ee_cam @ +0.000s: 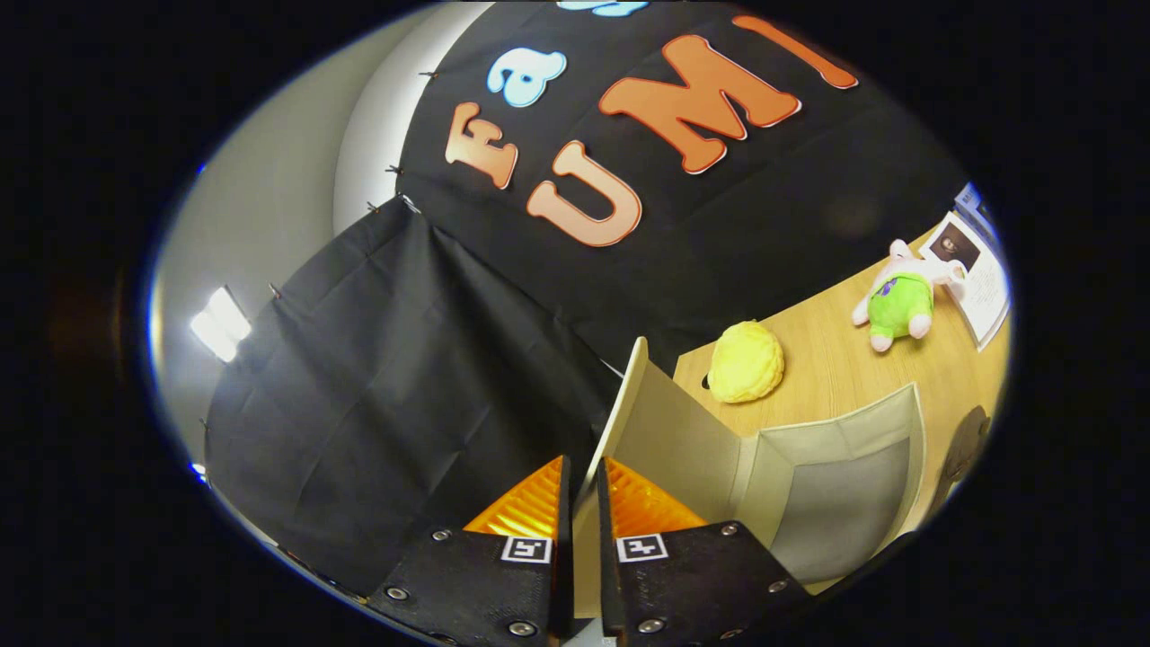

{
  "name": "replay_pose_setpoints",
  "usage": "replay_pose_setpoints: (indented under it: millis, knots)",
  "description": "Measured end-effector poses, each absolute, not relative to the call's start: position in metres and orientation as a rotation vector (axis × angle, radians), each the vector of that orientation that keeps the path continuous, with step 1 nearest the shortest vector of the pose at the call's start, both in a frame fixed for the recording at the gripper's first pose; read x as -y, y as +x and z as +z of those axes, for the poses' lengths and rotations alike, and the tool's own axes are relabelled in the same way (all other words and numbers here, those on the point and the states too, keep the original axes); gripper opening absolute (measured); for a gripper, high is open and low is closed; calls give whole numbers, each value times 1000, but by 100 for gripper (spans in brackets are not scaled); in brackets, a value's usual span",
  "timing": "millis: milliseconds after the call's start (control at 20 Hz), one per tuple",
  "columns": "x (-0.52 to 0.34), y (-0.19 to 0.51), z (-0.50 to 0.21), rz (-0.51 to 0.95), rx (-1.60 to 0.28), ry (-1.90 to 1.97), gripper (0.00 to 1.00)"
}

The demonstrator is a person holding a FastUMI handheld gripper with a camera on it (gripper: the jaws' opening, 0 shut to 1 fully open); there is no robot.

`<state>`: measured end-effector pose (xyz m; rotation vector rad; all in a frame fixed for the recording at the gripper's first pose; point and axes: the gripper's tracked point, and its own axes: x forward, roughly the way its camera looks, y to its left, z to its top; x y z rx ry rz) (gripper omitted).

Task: Open the storage box then place both shoes into the box .Put the left shoe in first, then the right shoe, with the right side of both shoes facing outward in a uniform manner.

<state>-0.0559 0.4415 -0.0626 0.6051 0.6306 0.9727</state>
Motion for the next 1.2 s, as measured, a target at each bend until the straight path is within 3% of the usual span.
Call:
replay_pose_setpoints:
  millis: [100, 300, 750, 1200]
  knots:
    - [-461, -66, -58, 1006, -617, 551, 22]
    - [-457, -61, -59, 956, -544, 394, 98]
    - [-345, 10, -93, 635, -430, 202, 98]
    - [-198, 40, -162, 349, -453, 50, 98]
